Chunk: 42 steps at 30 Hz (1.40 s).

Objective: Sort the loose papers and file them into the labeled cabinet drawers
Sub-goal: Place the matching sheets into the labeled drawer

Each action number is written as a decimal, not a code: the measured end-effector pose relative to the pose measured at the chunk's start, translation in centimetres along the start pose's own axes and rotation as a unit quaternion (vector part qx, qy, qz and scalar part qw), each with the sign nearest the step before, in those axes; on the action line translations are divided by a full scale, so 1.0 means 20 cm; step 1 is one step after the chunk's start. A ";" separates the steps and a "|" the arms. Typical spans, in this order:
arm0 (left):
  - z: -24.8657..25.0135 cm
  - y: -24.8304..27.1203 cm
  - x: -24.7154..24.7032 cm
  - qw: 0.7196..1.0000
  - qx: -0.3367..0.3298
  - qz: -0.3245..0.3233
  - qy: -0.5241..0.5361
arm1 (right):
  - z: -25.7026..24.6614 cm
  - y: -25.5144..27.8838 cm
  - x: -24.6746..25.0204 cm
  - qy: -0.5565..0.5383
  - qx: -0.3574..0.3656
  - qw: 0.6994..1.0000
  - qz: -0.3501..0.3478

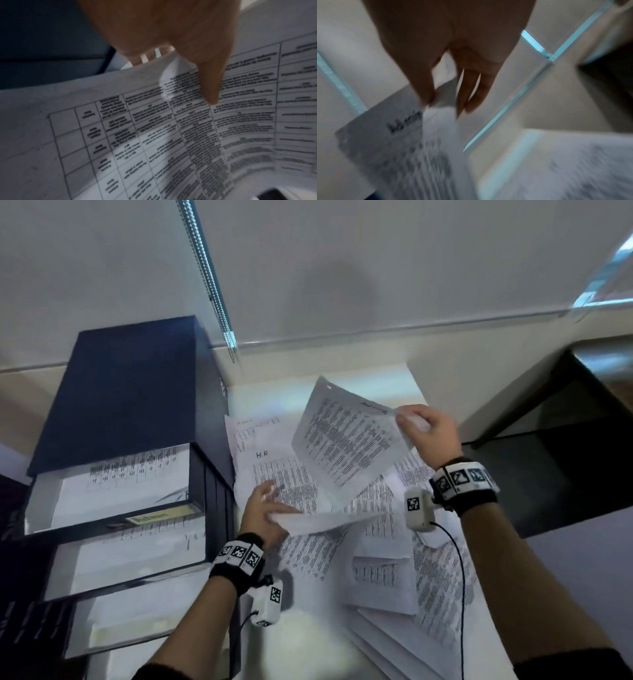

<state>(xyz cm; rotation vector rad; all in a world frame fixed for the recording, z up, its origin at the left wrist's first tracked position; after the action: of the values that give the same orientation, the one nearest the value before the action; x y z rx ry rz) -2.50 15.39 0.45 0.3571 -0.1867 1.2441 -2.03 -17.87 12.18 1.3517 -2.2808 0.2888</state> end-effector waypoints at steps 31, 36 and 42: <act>0.61 0.47 0.43 0.966 -0.192 0.099 0.146 | -0.15 0.87 -0.23 -0.140 -0.127 0.967 -0.169; 0.42 0.52 0.43 0.988 -0.071 0.046 0.129 | -0.10 0.92 -0.28 -0.132 -0.130 0.968 -0.170; 0.31 0.57 0.39 0.999 -0.022 0.031 0.016 | -0.12 1.00 -0.25 -0.112 -0.084 0.978 -0.156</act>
<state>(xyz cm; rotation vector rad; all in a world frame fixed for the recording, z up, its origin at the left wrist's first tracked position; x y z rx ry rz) -10.51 23.13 10.64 0.2947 -0.1990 1.3039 -16.60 -3.20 12.92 1.6916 -2.1609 -0.1641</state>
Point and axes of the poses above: each hand's wrist, its own y-axis away from the middle knuckle, its own x-axis out of the back of the hand, z = x × y, the point moved 2 cm from there along -y, towards the middle knuckle, and after that the axes turned 14 degrees about -x, right-handed, at the moved point
